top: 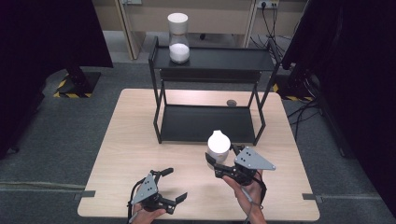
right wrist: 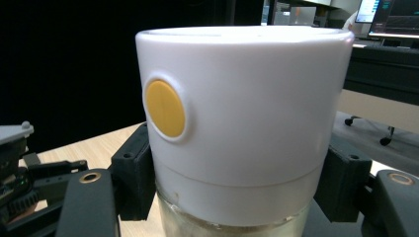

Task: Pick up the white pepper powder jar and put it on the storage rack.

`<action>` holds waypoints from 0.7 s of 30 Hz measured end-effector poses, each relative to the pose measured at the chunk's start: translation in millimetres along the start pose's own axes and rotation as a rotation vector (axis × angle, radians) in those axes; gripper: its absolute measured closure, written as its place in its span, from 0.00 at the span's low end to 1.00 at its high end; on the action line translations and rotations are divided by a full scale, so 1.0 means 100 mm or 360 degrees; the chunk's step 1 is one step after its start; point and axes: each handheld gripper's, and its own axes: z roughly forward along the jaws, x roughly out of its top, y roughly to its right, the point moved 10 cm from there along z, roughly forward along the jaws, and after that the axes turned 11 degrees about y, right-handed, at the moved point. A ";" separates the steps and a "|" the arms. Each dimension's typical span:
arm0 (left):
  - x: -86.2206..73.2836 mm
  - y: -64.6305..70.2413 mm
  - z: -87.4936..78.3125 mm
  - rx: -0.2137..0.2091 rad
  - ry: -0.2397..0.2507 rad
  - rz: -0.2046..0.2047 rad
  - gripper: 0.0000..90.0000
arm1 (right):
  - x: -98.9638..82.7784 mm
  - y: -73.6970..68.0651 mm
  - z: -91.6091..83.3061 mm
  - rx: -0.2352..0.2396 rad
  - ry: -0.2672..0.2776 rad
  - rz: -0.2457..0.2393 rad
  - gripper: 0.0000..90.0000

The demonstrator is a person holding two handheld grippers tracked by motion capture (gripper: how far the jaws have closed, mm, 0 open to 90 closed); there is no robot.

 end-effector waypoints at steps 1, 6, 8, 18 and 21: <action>0.00 0.00 0.00 0.0000 -0.0001 0.0000 0.00 | 0.02 0.00 0.01 0.0003 0.0000 -0.0002 0.34; 0.00 0.00 0.00 -0.0001 0.0001 0.0000 0.00 | 0.11 0.02 0.09 0.0014 -0.0004 0.0003 0.34; 0.00 0.00 0.00 -0.0001 0.0002 -0.0001 0.00 | 0.16 0.04 0.12 0.0013 -0.0005 -0.0003 0.34; 0.00 0.00 0.00 -0.0005 0.0000 -0.0002 0.00 | 0.40 0.16 0.27 0.0006 0.0022 0.0016 0.34; 0.00 0.00 0.00 -0.0005 -0.0001 -0.0002 0.00 | 0.47 0.19 0.32 0.0001 0.0025 0.0010 0.34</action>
